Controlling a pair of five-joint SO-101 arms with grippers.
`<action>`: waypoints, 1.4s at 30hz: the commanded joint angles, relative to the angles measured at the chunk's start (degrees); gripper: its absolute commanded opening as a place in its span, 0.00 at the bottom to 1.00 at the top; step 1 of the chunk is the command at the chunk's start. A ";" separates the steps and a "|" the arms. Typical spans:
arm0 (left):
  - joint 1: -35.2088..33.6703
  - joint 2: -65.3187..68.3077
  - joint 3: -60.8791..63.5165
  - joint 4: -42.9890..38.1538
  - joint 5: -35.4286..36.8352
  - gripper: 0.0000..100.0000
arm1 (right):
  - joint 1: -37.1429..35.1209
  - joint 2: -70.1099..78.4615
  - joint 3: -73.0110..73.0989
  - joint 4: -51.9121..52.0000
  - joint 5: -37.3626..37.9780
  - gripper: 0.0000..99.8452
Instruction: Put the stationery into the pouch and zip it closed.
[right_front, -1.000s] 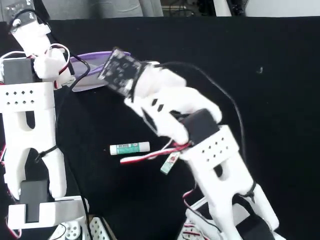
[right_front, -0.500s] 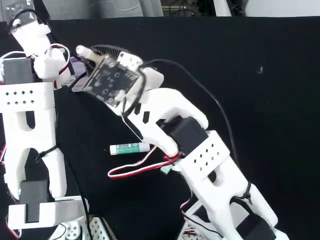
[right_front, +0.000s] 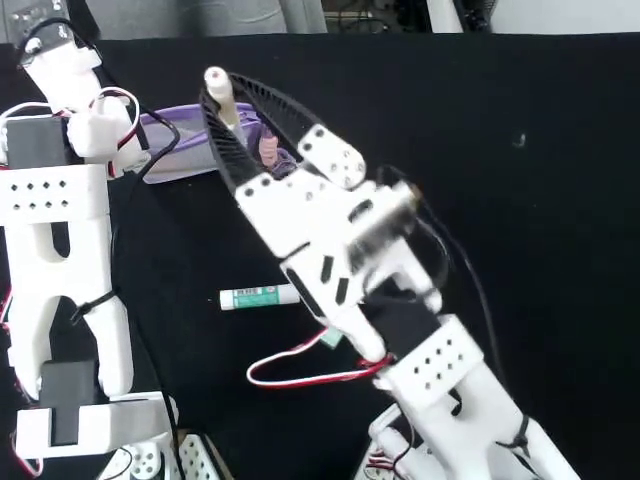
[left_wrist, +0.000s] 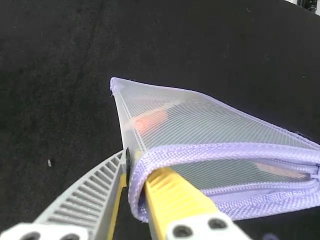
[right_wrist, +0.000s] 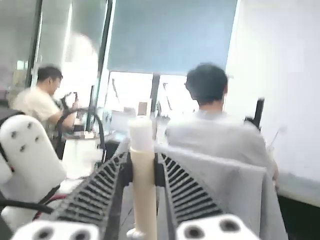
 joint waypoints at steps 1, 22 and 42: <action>-0.48 -2.11 -0.66 -1.14 -0.26 0.03 | 0.79 -1.98 2.42 -8.88 -0.44 0.01; 2.68 -2.02 1.36 -2.29 -0.35 0.03 | 0.97 29.41 0.31 -36.84 -0.18 0.01; 0.84 -2.64 2.95 -4.04 -0.35 0.03 | 4.57 36.09 4.97 -37.80 -0.26 0.19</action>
